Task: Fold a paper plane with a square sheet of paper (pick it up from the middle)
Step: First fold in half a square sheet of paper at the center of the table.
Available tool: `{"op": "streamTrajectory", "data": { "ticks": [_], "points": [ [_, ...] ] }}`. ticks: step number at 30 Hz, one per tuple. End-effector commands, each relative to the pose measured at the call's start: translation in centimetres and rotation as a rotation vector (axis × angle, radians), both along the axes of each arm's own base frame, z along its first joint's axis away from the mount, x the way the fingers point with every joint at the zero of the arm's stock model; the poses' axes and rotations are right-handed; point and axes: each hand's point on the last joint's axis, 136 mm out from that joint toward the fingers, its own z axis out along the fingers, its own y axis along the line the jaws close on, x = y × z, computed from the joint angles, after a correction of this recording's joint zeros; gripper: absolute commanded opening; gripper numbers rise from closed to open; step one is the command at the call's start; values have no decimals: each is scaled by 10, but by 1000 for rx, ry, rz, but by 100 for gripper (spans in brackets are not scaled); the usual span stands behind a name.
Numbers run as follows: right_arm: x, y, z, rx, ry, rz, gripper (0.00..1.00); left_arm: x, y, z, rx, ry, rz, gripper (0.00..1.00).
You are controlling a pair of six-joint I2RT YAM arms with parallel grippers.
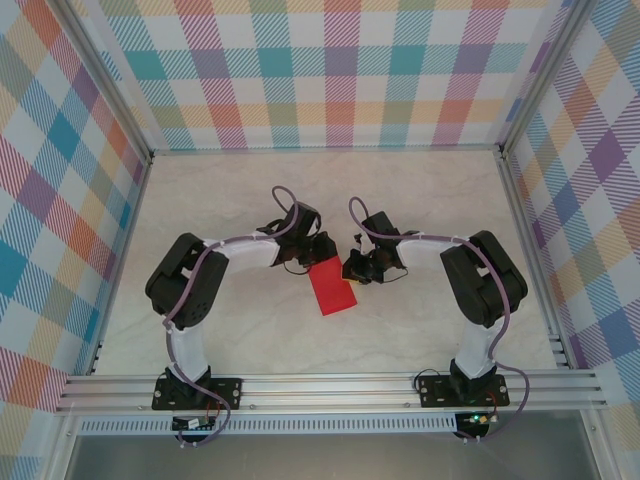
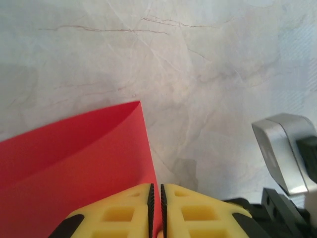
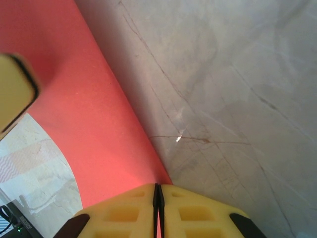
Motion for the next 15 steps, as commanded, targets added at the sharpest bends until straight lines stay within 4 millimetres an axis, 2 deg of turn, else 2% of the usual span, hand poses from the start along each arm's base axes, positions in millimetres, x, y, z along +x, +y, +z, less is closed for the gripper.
{"op": "streamTrajectory", "data": {
  "ticks": [1,6,15],
  "points": [
    [-16,-12,-24,-64,68,-9,12,3,-16,-4,-17,6,-13,13],
    [-17,-12,-24,-59,66,-8,12,9,-23,-14,-20,0,-28,11],
    [-22,-14,-26,-63,73,3,12,14,-11,-25,64,-37,-25,10]
  ]
}}
